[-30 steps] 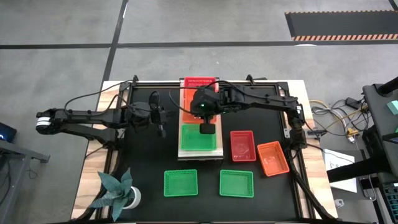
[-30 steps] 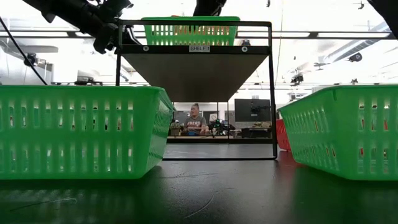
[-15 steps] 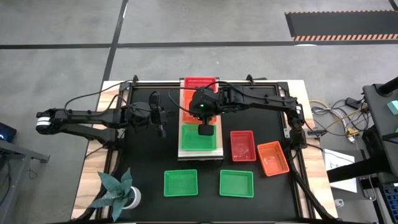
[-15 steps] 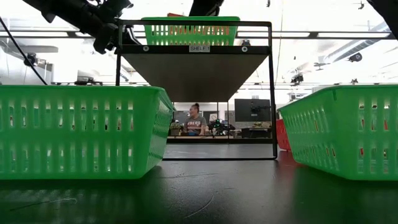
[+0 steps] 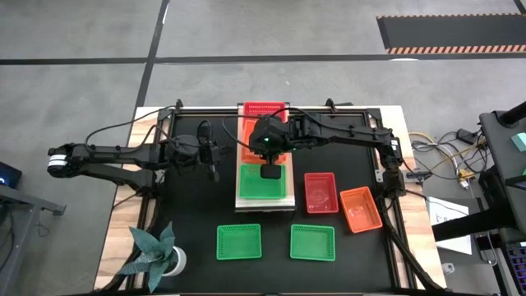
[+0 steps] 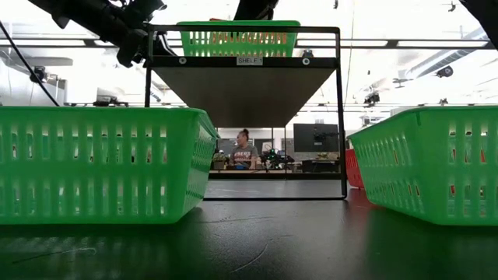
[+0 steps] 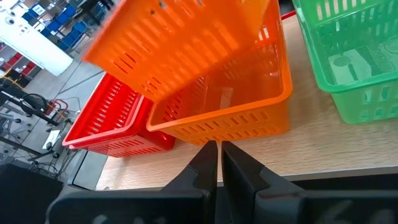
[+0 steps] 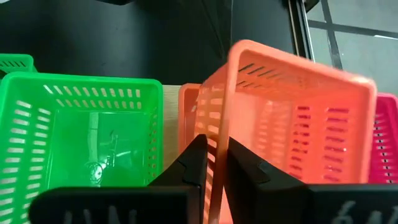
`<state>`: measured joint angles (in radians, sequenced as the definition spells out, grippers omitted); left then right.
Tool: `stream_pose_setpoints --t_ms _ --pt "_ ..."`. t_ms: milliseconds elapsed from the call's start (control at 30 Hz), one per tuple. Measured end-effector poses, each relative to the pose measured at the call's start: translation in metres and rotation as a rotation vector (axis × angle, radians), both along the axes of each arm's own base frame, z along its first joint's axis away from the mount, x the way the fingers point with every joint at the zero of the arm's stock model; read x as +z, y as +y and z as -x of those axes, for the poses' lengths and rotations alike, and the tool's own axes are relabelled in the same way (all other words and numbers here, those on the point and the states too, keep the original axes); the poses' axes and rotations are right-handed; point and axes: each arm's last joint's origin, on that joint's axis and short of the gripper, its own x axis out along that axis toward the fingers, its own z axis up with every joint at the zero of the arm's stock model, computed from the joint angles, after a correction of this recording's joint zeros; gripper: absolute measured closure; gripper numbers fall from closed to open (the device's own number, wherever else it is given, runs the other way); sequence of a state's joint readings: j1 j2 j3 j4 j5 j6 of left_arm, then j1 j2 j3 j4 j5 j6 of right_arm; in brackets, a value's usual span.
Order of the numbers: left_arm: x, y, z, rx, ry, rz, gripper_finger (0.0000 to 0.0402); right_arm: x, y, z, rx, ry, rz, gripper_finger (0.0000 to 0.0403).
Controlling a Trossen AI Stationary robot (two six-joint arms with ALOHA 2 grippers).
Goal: Stack baskets on shelf by color
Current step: Stack the top orange bin on the orange bin on the shelf
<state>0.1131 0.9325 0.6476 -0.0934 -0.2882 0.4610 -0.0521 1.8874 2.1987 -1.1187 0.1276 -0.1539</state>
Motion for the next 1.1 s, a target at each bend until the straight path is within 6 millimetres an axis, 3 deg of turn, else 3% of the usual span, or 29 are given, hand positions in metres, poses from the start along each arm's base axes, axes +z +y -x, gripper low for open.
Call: stream_pose_setpoints --t_ms 233,667,1100 --pt "0.0000 0.0000 0.0000 0.000 -0.001 0.000 0.0395 -0.0004 -0.0002 -0.0002 -0.001 0.000 0.004 0.0342" --pt "0.0000 0.0000 0.0000 0.000 -0.001 0.000 0.0395 0.0016 0.0006 -0.0003 0.022 -0.005 0.023 0.0338" --pt "0.0000 -0.0001 0.0000 0.000 -0.001 0.000 0.0395 0.0034 -0.0003 -0.0002 0.029 -0.006 0.071 0.0393"
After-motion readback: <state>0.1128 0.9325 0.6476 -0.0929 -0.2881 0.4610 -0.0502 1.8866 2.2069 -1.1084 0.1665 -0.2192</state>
